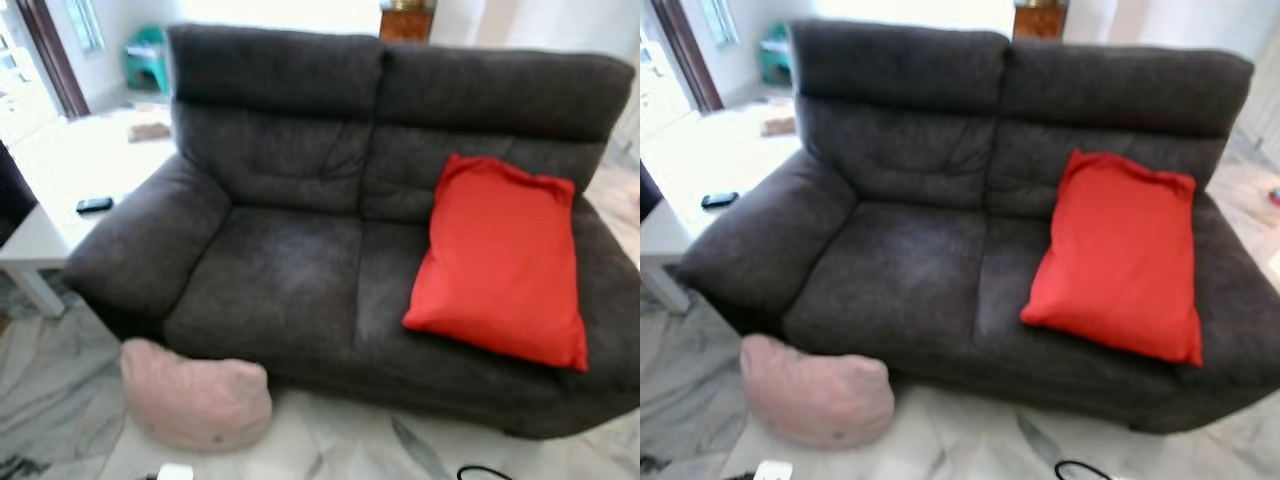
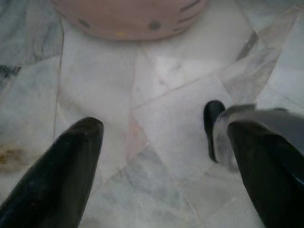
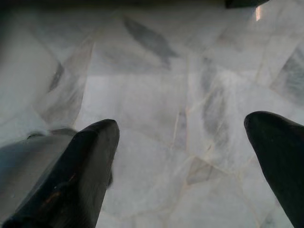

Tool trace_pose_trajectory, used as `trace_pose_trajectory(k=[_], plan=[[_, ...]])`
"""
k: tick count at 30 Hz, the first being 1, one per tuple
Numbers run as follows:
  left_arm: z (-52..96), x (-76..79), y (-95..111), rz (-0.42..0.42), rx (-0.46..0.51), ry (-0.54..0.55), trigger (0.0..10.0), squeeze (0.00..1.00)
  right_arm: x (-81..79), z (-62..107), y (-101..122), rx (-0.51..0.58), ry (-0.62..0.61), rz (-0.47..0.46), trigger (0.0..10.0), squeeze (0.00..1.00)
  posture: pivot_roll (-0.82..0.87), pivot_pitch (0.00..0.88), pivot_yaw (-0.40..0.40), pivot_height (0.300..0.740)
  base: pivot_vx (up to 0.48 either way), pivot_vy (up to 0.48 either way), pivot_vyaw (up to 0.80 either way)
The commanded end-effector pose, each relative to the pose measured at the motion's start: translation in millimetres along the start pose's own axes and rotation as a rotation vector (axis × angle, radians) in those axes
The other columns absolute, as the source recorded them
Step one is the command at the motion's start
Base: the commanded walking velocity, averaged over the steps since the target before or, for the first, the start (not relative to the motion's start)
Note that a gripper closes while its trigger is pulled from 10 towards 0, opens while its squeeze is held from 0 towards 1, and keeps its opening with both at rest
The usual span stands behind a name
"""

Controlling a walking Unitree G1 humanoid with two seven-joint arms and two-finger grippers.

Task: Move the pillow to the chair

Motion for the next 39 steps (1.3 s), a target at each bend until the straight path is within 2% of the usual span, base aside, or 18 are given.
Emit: trace_pose_trajectory(k=[1,16,23,39], plan=[[2.6,-14.0,-8.8,-0.016,-0.030,0.031,10.0,0.00,-6.8,-1.3,6.6,0.018,0.016,0.010,10.0,0.00,-0.02,0.057,-0.011,0.740,0.000,0.337,0.49],[4.1,-18.5,-14.0,-0.010,-0.046,0.041,10.0,0.00,-4.9,-1.1,3.8,0.007,-0.002,-0.056,10.0,0.00,-0.02,0.071,-0.014,0.740,0.000,0.337,0.00],[3.7,-17.3,-12.4,-0.007,-0.040,0.039,10.0,0.00,-4.1,-1.2,4.4,0.008,-0.004,-0.053,10.0,0.00,-0.02,0.073,-0.018,0.740,0.000,0.337,-0.57],[2.7,-15.2,-8.1,0.000,-0.024,0.039,10.0,0.00,-3.7,-1.3,6.0,0.016,-0.003,-0.048,10.0,0.00,-0.02,0.081,-0.020,0.740,0.000,0.338,0.00]])
Point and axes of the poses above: a point about 5 cm out from each wrist's last joint towards the gripper, its own z axis pointing back from the gripper into the wrist, its own y axis along the axis of the wrist's last joint, x = y × z, the point moved 6 cm from there along -z, pointing out of the wrist towards the gripper, and after that the axes turned 11 degrees about z, right-handed, at the moved point
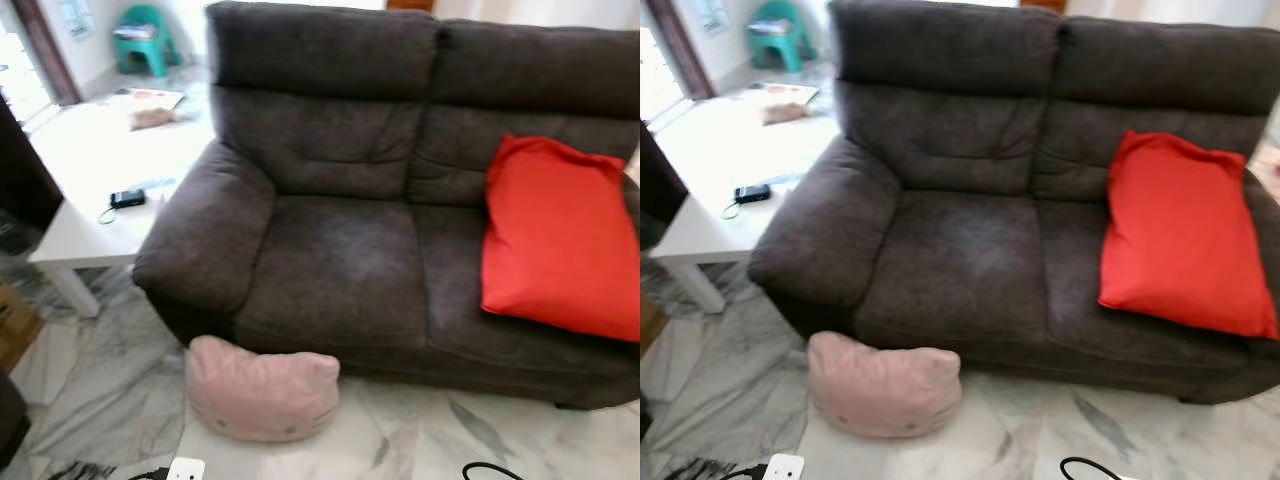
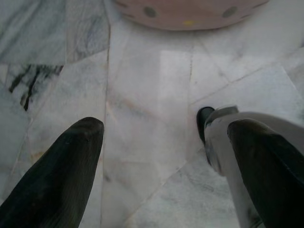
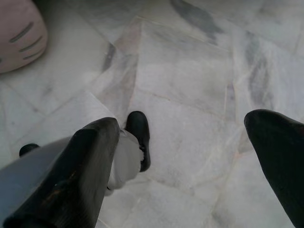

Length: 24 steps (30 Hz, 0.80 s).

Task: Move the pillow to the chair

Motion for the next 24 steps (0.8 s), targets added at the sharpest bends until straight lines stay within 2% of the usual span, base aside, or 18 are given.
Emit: trace_pose_trajectory(k=[1,24], plan=[[1.3,-1.5,-7.0,0.003,-0.022,0.009,10.0,0.00,2.5,1.4,-5.7,-0.011,-0.005,-0.008,10.0,0.00,-0.02,0.081,-0.020,0.740,0.000,0.337,0.00],[0.4,1.5,-2.0,-0.003,-0.004,0.000,10.0,0.00,1.8,1.5,-5.9,-0.009,-0.003,-0.011,10.0,0.00,-0.02,0.073,-0.014,0.740,0.000,0.393,0.00]])
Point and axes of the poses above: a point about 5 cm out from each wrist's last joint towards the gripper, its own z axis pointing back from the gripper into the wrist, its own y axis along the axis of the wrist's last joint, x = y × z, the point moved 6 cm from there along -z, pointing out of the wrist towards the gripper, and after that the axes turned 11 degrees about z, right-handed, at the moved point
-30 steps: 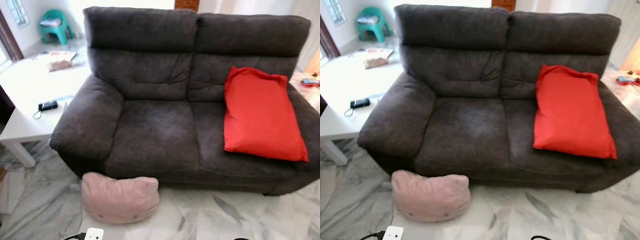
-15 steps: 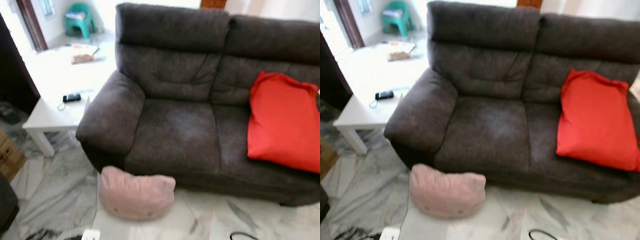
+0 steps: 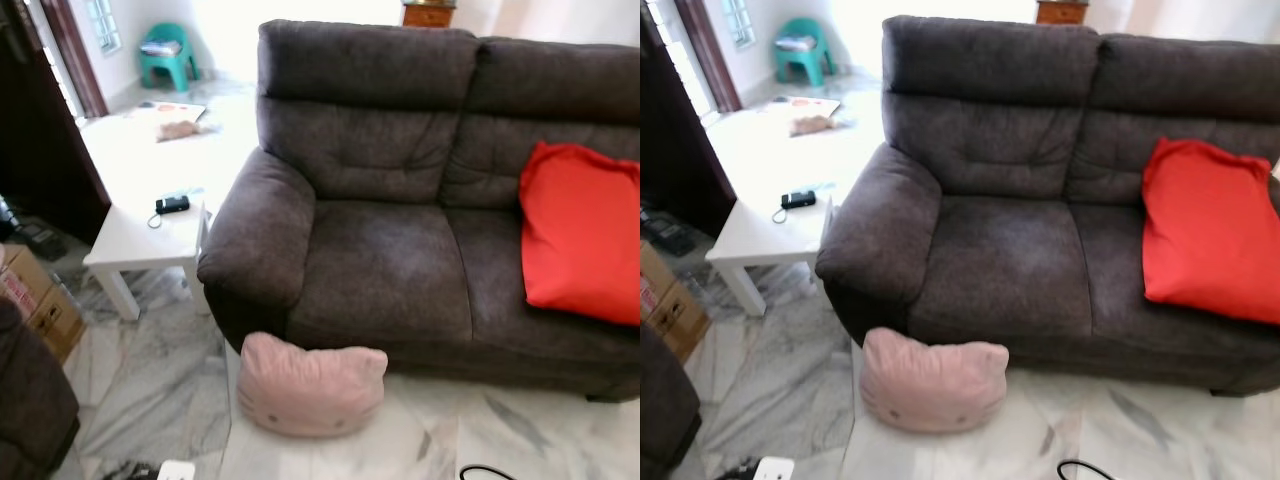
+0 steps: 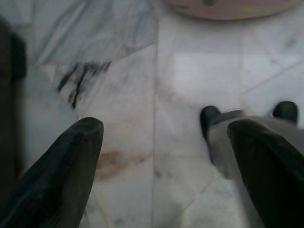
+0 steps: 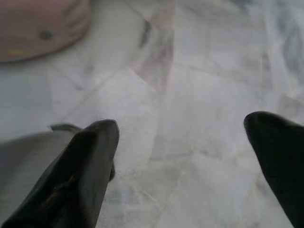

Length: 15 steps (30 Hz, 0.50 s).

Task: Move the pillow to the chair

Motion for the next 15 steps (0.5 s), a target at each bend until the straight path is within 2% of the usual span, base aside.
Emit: trace_pose_trajectory(k=[1,3,15], plan=[[1.9,-11.4,-5.6,-0.009,-0.016,0.026,10.0,0.00,-6.8,-1.2,5.9,0.018,0.012,-0.011,10.0,0.00,-0.02,0.073,-0.014,0.740,0.000,0.398,0.00],[1.9,-11.0,-5.4,-0.010,-0.015,0.026,10.0,0.00,-6.7,-1.1,5.8,0.017,0.013,-0.010,10.0,0.00,-0.02,0.072,-0.015,0.740,0.000,0.304,0.00],[1.1,-4.4,2.0,0.010,0.023,-0.005,10.0,0.00,-7.2,-1.1,6.7,0.023,0.015,-0.016,10.0,0.00,-0.02,0.078,-0.016,0.740,0.000,0.000,0.00]])
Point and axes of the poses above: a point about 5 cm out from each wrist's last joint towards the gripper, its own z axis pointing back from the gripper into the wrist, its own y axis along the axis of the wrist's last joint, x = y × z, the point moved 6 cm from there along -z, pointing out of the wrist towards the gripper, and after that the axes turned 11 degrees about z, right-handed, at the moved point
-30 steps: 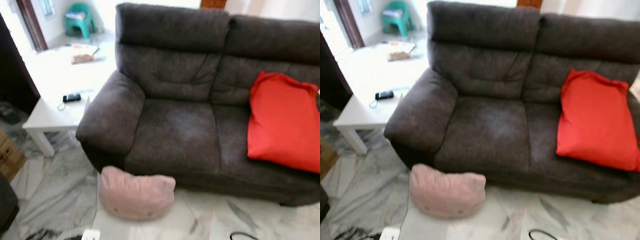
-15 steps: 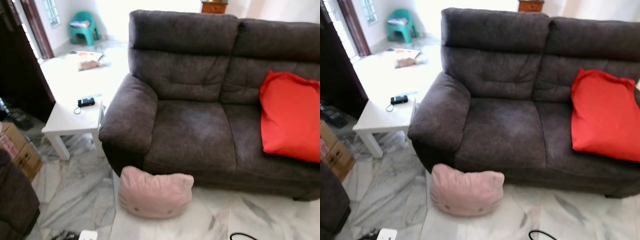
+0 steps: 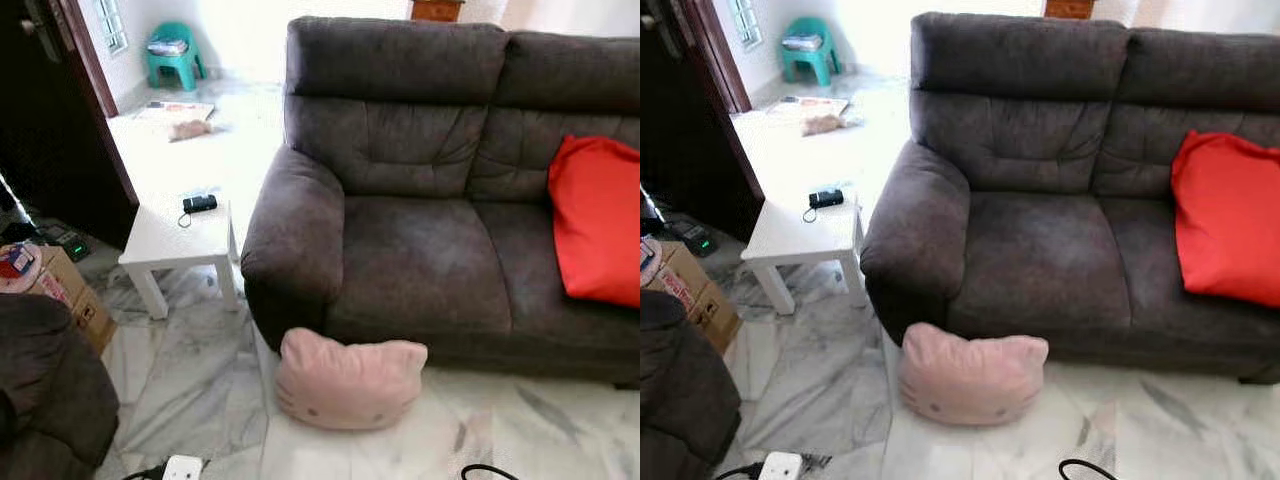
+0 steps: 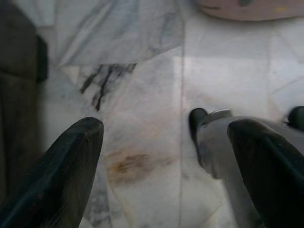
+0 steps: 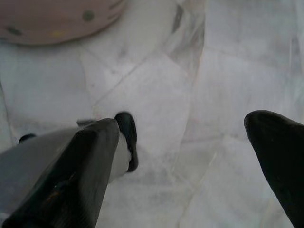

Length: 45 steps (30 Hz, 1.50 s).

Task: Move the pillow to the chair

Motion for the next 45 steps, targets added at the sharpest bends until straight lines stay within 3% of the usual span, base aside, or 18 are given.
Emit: trace_pose_trajectory(k=[1,13,45], plan=[[0.4,2.4,-1.9,0.008,-0.003,-0.009,10.0,0.00,6.9,0.2,0.9,0.005,-0.016,-0.007,10.0,0.00,-0.02,0.078,-0.016,0.740,0.000,0.000,0.00],[-0.2,2.5,-0.9,0.020,-0.007,-0.011,10.0,0.00,6.9,0.1,1.8,0.008,-0.014,-0.008,10.0,0.00,-0.02,0.082,-0.018,0.740,0.000,0.000,0.00],[-1.8,9.2,6.0,0.020,0.015,-0.028,10.0,0.00,6.1,-0.3,3.2,0.011,0.001,-0.011,10.0,0.00,-0.02,0.072,-0.019,0.740,0.285,0.000,0.00]])
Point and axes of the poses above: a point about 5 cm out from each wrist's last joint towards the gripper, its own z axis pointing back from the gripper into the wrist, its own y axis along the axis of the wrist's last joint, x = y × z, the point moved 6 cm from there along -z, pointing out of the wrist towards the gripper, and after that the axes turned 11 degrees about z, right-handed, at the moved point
